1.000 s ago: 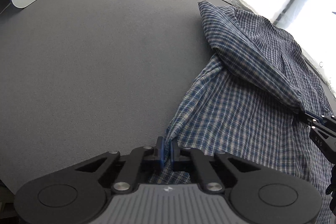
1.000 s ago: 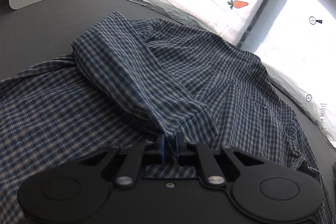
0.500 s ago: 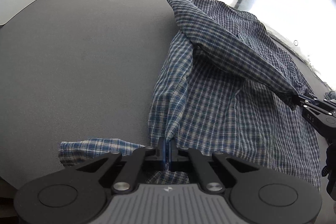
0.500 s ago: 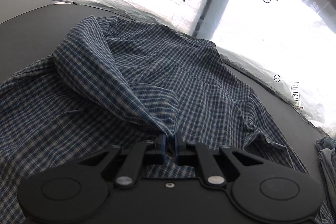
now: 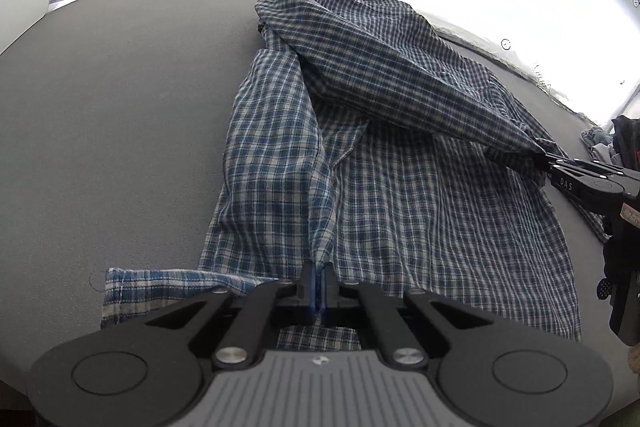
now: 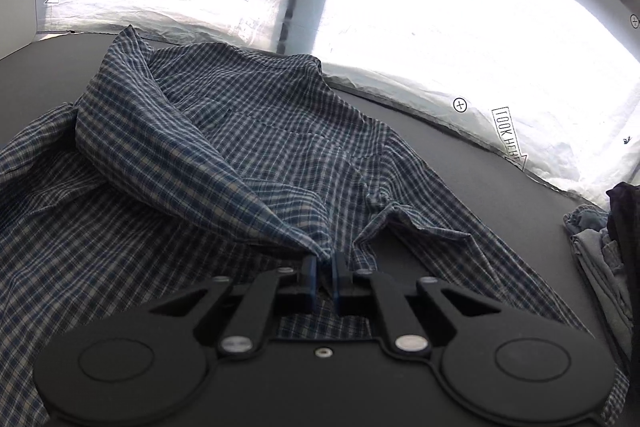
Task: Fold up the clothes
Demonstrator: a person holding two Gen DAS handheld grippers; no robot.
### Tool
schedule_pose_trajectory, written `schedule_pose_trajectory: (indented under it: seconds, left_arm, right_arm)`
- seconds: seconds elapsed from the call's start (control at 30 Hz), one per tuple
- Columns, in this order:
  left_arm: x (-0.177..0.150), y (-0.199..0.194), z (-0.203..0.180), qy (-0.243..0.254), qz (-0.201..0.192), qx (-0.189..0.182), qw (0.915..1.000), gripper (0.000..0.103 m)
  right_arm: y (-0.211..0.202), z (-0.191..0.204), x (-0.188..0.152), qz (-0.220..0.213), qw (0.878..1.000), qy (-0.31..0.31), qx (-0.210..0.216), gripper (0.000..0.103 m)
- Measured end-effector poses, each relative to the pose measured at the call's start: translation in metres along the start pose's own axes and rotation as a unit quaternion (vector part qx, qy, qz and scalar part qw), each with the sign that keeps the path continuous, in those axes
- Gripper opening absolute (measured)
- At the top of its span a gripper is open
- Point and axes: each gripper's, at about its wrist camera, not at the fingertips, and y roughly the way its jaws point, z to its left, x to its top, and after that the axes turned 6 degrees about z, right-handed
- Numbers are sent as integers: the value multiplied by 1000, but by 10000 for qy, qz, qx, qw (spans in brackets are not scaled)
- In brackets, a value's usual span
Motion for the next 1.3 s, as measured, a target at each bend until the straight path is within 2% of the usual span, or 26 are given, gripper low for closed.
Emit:
schedule_pose_trajectory:
  seconds: [0.23, 0.33, 0.47, 0.57, 0.7, 0.77, 0.87, 0.9, 1.03, 1.17, 1.3]
  left_arm:
    - [-6, 28, -10, -68, 536, -127, 9985, 1]
    - [-6, 41, -2, -343, 762, -190, 9963, 2]
    - [-6, 46, 7, -620, 841, -320, 9940, 3]
    - [-7, 46, 6, -591, 854, -311, 9941, 5]
    - [-4, 47, 1, -410, 877, -323, 9948, 13]
    - [-1, 47, -2, -354, 888, -400, 9946, 25]
    - [1, 46, -6, -191, 904, -408, 9949, 37]
    - [1, 45, -6, -141, 914, -414, 9949, 37]
    - [3, 42, -6, 40, 920, -438, 9948, 40]
    - [4, 32, -1, 223, 895, -462, 9947, 42]
    - [7, 22, 4, 400, 814, -542, 9944, 46]
  right_arm:
    - [11, -20, -10, 236, 9993, 278, 34, 7]
    - [13, -21, -17, 376, 9986, 358, 124, 7]
    - [15, -20, -24, 541, 9972, 442, 257, 8]
    - [17, -20, -27, 671, 9954, 581, 365, 9]
    - [14, -26, -33, 807, 9903, 1005, 513, 14]
    - [9, -33, -37, 846, 9842, 1429, 621, 20]
    - [5, -48, -45, 918, 9654, 2269, 895, 21]
    - [3, -54, -49, 925, 9558, 2603, 1004, 22]
    - [-2, -76, -68, 941, 9002, 4007, 1420, 26]
    - [-10, -81, -83, 878, 8614, 4745, 1583, 20]
    - [-19, -77, -92, 772, 8367, 5156, 1675, 11]
